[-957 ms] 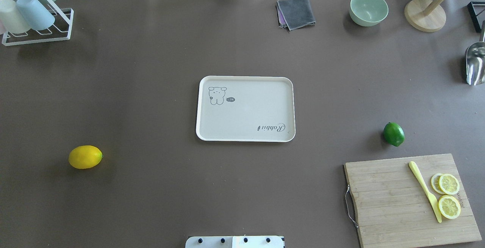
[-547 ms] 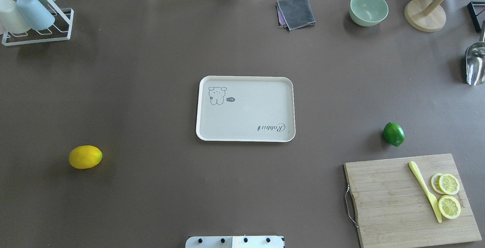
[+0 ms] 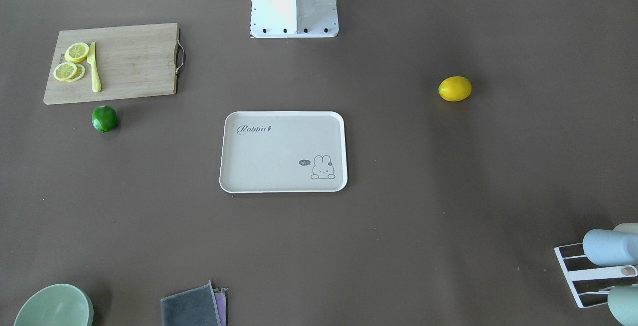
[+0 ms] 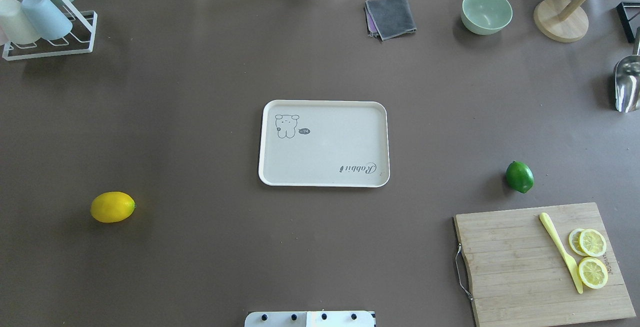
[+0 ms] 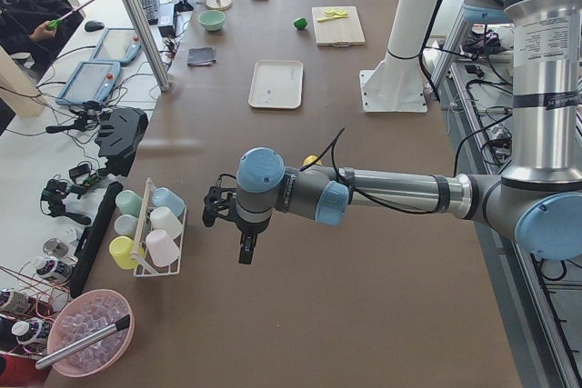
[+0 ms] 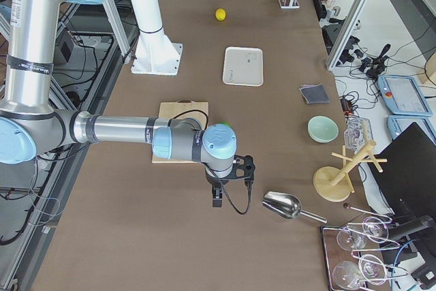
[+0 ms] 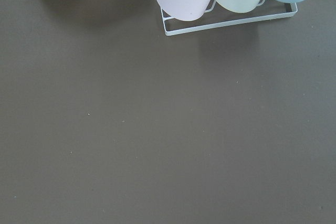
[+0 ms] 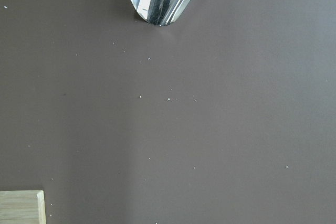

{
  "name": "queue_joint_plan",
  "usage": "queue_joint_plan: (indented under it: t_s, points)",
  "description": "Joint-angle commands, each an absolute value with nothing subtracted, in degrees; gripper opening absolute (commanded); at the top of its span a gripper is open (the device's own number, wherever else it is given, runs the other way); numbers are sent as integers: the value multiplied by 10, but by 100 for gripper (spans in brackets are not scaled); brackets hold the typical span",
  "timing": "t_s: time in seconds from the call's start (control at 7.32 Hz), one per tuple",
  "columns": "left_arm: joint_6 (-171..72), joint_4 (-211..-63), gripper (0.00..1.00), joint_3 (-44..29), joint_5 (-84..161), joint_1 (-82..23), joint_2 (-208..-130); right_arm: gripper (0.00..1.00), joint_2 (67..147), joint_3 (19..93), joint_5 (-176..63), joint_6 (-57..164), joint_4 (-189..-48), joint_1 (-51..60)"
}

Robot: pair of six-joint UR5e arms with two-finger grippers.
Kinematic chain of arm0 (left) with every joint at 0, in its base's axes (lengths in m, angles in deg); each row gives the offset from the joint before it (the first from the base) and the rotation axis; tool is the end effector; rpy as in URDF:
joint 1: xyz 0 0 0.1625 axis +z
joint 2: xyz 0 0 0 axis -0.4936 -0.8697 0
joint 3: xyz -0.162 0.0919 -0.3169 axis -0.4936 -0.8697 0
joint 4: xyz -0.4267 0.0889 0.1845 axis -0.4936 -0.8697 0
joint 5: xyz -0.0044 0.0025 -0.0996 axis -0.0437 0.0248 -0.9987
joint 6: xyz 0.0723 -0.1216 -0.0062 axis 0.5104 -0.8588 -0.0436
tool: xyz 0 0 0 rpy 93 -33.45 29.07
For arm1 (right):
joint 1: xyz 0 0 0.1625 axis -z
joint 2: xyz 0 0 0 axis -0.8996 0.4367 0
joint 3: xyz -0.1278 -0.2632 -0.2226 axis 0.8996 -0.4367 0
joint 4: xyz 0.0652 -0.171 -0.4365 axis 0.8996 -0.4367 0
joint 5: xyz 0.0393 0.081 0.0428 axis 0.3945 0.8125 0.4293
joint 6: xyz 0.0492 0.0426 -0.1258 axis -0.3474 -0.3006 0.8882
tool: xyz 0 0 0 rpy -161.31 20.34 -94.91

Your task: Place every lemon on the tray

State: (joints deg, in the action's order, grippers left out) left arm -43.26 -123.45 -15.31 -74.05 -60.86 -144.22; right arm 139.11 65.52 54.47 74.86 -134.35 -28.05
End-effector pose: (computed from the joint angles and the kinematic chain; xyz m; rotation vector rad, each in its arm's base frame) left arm -0.0384 -0.5424 0.5708 0.2090 0.7855 -0.0376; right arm 0.0526 -0.4722 0.6253 0.0052 -0.7695 -0.0273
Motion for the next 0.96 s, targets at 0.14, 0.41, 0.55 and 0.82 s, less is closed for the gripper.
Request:
queue_joint_plan:
  t_s: [0.14,0.41,0.55,0.82]
  points:
    - [-433,-1237,98,-157,-744,-608,-1451,100,1391,671,550,750,-1343,-280]
    - [-432,-1241,98,-160,-744,-604,-1460,100,1369,704,543,750,-1343,-271]
    - [-434,-1253,98,-161,-746,-580,-1466,100,1355,711,547,750,-1343,-261]
    - [-458,-1286,98,-159,-745,-563,-1482,100,1340,711,545,749,-1343,-234]
